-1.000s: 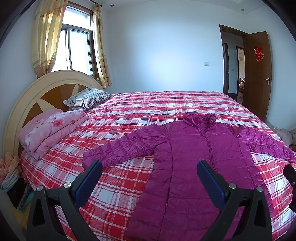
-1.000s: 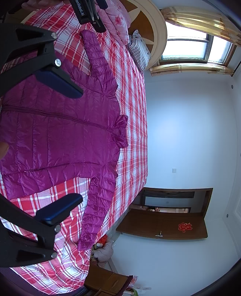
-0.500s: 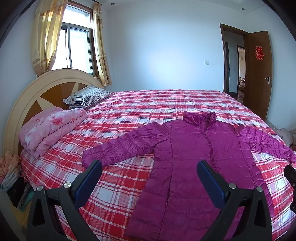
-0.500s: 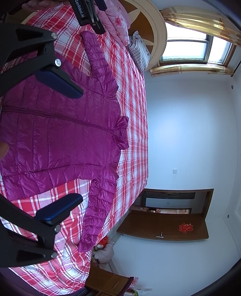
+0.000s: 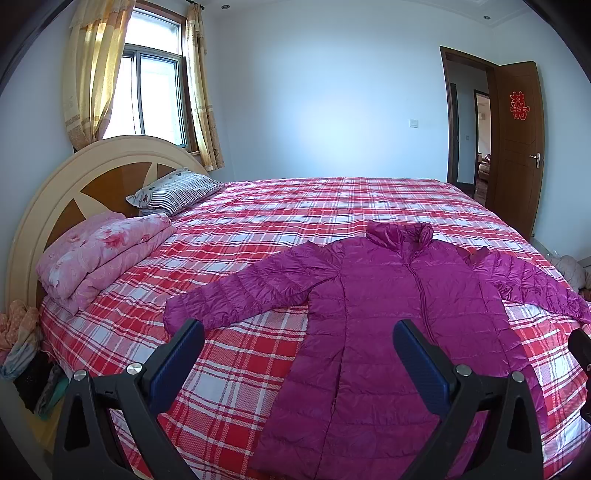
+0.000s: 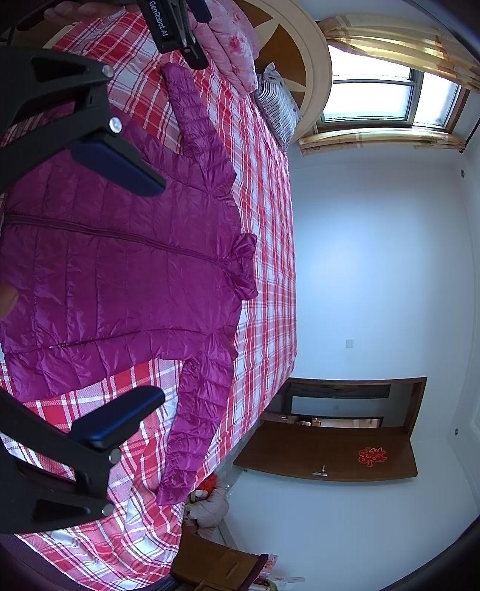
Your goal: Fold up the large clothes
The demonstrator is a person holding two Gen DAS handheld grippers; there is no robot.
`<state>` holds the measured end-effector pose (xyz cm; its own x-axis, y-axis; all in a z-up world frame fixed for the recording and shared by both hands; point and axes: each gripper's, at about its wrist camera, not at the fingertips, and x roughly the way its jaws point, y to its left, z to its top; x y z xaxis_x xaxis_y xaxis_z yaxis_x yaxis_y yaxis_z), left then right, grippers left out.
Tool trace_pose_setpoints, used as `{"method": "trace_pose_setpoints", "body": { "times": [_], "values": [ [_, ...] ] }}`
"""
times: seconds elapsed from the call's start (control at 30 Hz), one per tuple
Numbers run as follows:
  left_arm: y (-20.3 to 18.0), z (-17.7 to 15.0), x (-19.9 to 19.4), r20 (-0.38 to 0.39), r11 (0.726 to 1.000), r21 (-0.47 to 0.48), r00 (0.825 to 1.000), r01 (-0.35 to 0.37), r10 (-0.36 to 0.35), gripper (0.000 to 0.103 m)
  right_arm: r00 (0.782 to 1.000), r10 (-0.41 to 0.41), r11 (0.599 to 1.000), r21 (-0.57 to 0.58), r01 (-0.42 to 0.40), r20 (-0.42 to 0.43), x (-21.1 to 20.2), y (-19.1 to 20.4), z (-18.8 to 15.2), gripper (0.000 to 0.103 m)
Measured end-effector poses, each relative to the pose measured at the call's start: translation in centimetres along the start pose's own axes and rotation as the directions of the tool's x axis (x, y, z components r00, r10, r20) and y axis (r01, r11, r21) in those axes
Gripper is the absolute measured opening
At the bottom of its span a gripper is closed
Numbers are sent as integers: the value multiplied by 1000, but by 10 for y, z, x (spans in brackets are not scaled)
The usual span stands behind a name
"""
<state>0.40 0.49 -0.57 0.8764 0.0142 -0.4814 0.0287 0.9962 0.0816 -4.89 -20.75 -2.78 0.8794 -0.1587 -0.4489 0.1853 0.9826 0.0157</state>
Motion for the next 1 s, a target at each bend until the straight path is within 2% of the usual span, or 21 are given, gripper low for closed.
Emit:
{"method": "trace_pose_setpoints", "body": {
  "times": [0.23,0.43,0.53,0.6,0.7,0.8,0.9,1.0],
  "values": [
    [-1,-2,5,-13,1000,7,1000,5,-4,102,1000,8,1000,5,-8,-3,2,-1,-1,103],
    [-9,-8,28,-29,999,31,999,14,-13,102,998,67,997,25,-67,5,17,-14,-8,103],
    [-19,-9,53,-41,997,75,999,15,-12,102,996,76,992,102,-71,-50,42,-41,-15,102],
    [-27,-8,70,-54,995,92,998,40,-35,102,994,76,980,190,-60,-75,60,-70,-21,94],
    [-38,-3,101,-59,992,114,997,56,-50,102,989,48,964,265,-10,-137,88,-112,-26,83],
    [-50,3,133,-66,988,139,996,63,-54,102,983,-4,935,347,68,-184,112,-164,-25,78],
    [-64,7,165,-75,983,169,996,64,-52,102,971,-78,888,427,170,-225,132,-221,-21,73],
    [-77,8,200,-112,979,191,993,67,-46,102,947,-169,829,480,286,-273,149,-277,-21,67]
  ]
}}
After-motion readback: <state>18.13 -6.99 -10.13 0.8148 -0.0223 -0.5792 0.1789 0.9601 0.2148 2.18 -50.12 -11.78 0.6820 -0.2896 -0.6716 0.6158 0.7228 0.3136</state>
